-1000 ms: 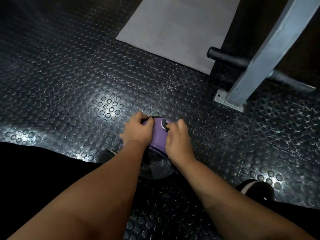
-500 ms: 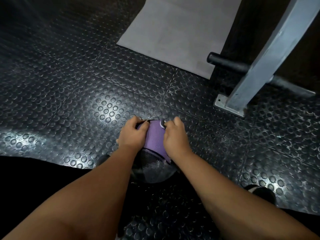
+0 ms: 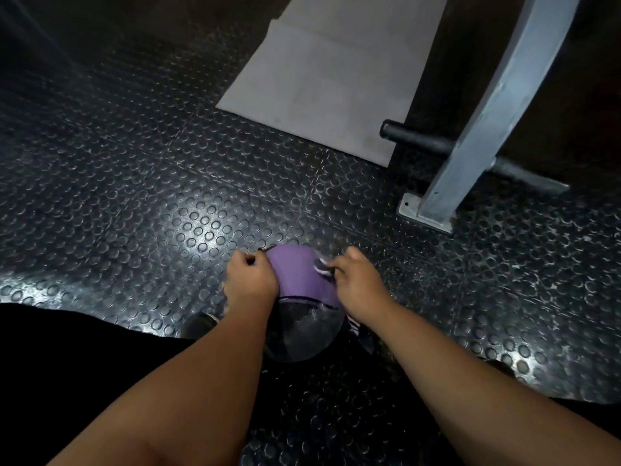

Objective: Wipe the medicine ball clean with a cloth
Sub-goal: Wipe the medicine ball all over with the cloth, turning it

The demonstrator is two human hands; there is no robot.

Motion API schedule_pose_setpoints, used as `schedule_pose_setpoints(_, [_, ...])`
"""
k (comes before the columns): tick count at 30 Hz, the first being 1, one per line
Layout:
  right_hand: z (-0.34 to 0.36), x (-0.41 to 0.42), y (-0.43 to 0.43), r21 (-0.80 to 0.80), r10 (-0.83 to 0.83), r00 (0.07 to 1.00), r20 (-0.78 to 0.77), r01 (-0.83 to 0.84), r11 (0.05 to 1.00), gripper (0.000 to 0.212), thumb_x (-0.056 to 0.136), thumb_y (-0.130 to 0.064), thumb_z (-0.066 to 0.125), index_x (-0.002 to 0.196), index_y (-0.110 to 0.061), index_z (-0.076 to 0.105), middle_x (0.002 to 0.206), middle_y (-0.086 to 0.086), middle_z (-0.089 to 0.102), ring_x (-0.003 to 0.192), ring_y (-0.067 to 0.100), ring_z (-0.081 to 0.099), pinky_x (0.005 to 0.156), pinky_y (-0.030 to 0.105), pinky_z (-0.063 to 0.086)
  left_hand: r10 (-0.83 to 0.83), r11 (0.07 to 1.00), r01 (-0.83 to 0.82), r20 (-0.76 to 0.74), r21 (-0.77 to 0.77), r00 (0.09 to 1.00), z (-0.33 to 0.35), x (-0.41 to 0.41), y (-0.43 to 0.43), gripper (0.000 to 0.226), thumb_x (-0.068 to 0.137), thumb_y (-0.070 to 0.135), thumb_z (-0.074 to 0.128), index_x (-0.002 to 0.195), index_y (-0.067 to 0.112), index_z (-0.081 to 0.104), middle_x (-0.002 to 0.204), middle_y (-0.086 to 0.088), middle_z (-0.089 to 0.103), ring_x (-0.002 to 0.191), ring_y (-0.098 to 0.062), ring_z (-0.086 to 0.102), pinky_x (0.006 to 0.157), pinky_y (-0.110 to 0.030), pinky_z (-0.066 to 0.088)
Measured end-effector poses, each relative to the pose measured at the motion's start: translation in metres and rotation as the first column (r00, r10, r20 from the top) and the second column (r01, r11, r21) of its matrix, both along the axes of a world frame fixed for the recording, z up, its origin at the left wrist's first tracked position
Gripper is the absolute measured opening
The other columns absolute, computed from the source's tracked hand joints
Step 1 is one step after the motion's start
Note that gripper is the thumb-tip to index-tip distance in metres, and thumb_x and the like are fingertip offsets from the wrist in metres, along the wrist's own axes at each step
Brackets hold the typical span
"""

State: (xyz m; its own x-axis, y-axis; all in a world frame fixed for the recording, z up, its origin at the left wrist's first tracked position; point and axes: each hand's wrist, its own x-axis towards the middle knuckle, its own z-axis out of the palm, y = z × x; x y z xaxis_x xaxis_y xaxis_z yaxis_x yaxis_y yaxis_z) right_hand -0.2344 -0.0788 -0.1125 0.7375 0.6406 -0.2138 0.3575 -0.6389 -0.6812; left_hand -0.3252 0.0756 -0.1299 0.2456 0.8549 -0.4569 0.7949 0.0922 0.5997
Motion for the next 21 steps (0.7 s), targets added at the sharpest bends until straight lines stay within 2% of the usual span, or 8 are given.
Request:
schedule_pose_setpoints(2, [0.008, 0.013, -0.015, 0.015, -0.212, 0.977, -0.024, 0.212, 0.977, 0.029, 0.094, 0.002, 0.044, 0.116, 0.001, 0.063, 0.100, 0.001, 0.042, 0.076, 0.012, 0.046, 0.058, 0.009, 0.032, 0.012, 1.000, -0.012, -0.075, 0.007, 0.997, 0.007, 0.000, -0.008, 0.034, 0.100, 0.042, 0.045, 0.114, 0.011, 0.050, 0.126, -0.015, 0.052, 0.107, -0.039, 0.053, 0.091, -0.044, 0.037])
schedule_pose_setpoints(3, [0.012, 0.019, -0.020, 0.018, -0.302, 0.953, -0.020, 0.303, 0.953, 0.029, 0.095, 0.001, 0.044, 0.119, 0.001, 0.062, 0.104, 0.004, 0.044, 0.079, 0.014, 0.047, 0.059, 0.010, 0.033, -0.007, 1.000, 0.006, -0.118, -0.004, 0.993, 0.009, -0.001, -0.010, 0.043, 0.100, 0.046, 0.046, 0.122, 0.009, 0.047, 0.133, -0.017, 0.047, 0.116, -0.044, 0.050, 0.096, -0.047, 0.037])
schedule_pose_setpoints(5, [0.019, 0.027, -0.029, 0.018, -0.395, 0.918, -0.018, 0.395, 0.918, 0.030, 0.097, -0.004, 0.044, 0.123, 0.000, 0.058, 0.115, 0.011, 0.048, 0.090, 0.017, 0.050, 0.074, 0.011, 0.033, -0.078, 0.997, 0.073, -0.185, -0.034, 0.980, 0.013, -0.008, -0.015, 0.062, 0.093, 0.059, 0.053, 0.130, 0.010, 0.045, 0.139, -0.016, 0.043, 0.124, -0.047, 0.046, 0.103, -0.057, 0.038])
schedule_pose_setpoints(7, [0.024, 0.027, -0.032, 0.019, -0.427, 0.904, -0.029, 0.428, 0.904, 0.031, 0.098, -0.008, 0.044, 0.126, -0.001, 0.056, 0.121, 0.014, 0.049, 0.101, 0.023, 0.052, 0.083, 0.015, 0.032, -0.170, 0.985, 0.170, -0.188, -0.018, 0.967, 0.017, -0.016, -0.023, 0.064, 0.083, 0.070, 0.060, 0.117, 0.016, 0.050, 0.131, -0.011, 0.046, 0.119, -0.039, 0.051, 0.101, -0.061, 0.041])
schedule_pose_setpoints(9, [0.027, 0.020, -0.031, 0.032, -0.436, 0.899, -0.048, 0.437, 0.899, 0.032, 0.098, -0.009, 0.044, 0.127, -0.001, 0.056, 0.122, 0.015, 0.049, 0.107, 0.026, 0.053, 0.085, 0.016, 0.031, -0.328, 0.938, 0.340, -0.150, 0.068, 0.933, 0.025, -0.020, -0.037, 0.057, 0.078, 0.071, 0.065, 0.105, 0.023, 0.050, 0.121, -0.001, 0.048, 0.109, -0.025, 0.053, 0.099, -0.054, 0.046])
schedule_pose_setpoints(13, [0.023, 0.006, -0.029, 0.005, -0.422, 0.904, -0.069, 0.424, 0.906, 0.032, 0.098, -0.010, 0.045, 0.128, -0.003, 0.056, 0.126, 0.017, 0.049, 0.111, 0.030, 0.052, 0.087, 0.020, 0.034, -0.678, 0.693, 0.692, -0.141, 0.204, 0.721, 0.038, -0.017, -0.071, 0.052, 0.082, 0.066, 0.065, 0.119, 0.031, 0.055, 0.126, 0.008, 0.044, 0.115, -0.018, 0.046, 0.095, -0.041, 0.040])
schedule_pose_setpoints(16, [0.017, -0.001, -0.037, -0.056, -0.426, 0.900, -0.091, 0.423, 0.905, 0.032, 0.098, -0.011, 0.045, 0.127, -0.002, 0.056, 0.127, 0.019, 0.047, 0.112, 0.032, 0.051, 0.093, 0.025, 0.036, -0.770, 0.587, 0.779, -0.146, 0.222, 0.622, 0.035, -0.016, -0.094, 0.048, 0.085, 0.058, 0.065, 0.125, 0.035, 0.054, 0.134, 0.010, 0.045, 0.124, -0.019, 0.042, 0.097, -0.041, 0.037])
schedule_pose_setpoints(21, [0.003, -0.007, -0.070, -0.109, -0.430, 0.902, -0.036, 0.425, 0.899, 0.029, 0.095, -0.007, 0.048, 0.119, 0.005, 0.059, 0.119, 0.024, 0.049, 0.106, 0.037, 0.052, 0.091, 0.028, 0.035, -0.816, 0.498, 0.815, -0.159, 0.296, 0.555, 0.035, -0.014, -0.130, 0.044, 0.085, 0.053, 0.066, 0.122, 0.032, 0.057, 0.133, 0.011, 0.049, 0.127, -0.020, 0.040, 0.099, -0.043, 0.034])
